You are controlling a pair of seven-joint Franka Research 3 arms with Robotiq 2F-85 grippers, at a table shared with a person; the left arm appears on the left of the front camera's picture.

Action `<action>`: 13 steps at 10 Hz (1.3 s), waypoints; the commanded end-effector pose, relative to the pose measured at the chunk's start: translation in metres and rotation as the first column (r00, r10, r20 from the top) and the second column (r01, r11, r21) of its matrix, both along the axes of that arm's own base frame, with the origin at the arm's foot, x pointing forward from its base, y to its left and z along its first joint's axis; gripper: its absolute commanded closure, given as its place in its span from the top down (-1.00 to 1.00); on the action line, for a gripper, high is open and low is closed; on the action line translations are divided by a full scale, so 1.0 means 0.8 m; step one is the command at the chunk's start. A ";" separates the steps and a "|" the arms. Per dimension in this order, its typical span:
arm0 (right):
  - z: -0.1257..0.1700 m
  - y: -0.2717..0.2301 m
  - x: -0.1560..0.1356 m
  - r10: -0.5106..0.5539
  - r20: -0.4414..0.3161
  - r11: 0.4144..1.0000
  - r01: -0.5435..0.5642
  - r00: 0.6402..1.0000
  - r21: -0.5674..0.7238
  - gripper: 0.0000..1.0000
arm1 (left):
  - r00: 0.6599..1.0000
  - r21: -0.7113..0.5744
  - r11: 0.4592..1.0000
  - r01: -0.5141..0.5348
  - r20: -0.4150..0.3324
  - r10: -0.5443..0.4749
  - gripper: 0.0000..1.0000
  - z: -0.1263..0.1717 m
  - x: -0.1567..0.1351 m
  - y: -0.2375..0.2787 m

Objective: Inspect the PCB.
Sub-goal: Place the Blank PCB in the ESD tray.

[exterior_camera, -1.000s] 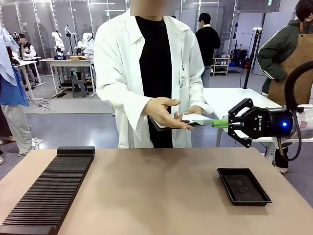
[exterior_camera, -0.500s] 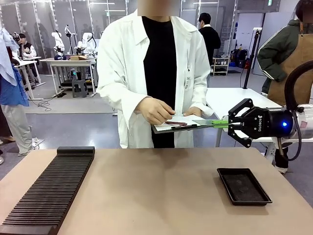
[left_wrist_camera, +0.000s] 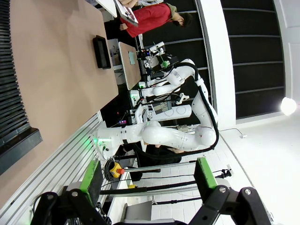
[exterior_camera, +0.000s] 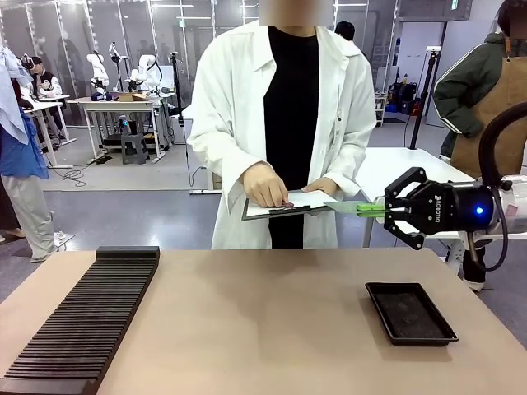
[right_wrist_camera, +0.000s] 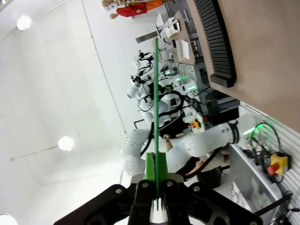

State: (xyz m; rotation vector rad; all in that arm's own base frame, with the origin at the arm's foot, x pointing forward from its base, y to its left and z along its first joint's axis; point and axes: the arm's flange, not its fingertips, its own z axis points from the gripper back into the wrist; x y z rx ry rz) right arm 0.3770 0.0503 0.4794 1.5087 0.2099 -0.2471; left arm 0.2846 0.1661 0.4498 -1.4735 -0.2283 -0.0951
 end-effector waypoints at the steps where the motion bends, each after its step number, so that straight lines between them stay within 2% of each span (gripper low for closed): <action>1: -0.017 -0.012 -0.004 0.063 0.175 0.995 -0.048 0.983 -0.089 -0.95 | 1.000 0.007 1.000 0.006 -0.008 -0.006 1.00 0.003 -0.005 -0.001; 2: -0.030 -0.023 0.000 0.042 0.236 0.989 -0.007 0.971 -0.145 -0.95 | 1.000 0.007 1.000 0.006 -0.008 -0.006 1.00 0.003 -0.005 -0.001; 4: -0.057 -0.054 0.012 0.053 0.294 0.971 0.020 0.954 -0.239 -0.95 | 1.000 0.007 1.000 0.006 -0.008 -0.006 1.00 0.003 -0.005 -0.001; 7: -0.097 -0.088 0.040 0.089 0.289 0.928 0.026 0.953 -0.372 -0.95 | 1.000 0.007 1.000 0.006 -0.008 -0.006 1.00 0.003 -0.005 -0.001; 9: -0.134 -0.116 0.064 0.100 0.313 0.894 0.053 0.945 -0.446 -0.95 | 1.000 0.007 1.000 0.006 -0.008 -0.006 1.00 0.003 -0.005 -0.001; 13: -0.176 -0.145 0.098 0.118 0.349 0.818 0.108 0.929 -0.565 -0.95 | 1.000 0.007 1.000 0.006 -0.008 -0.006 1.00 0.003 -0.005 -0.001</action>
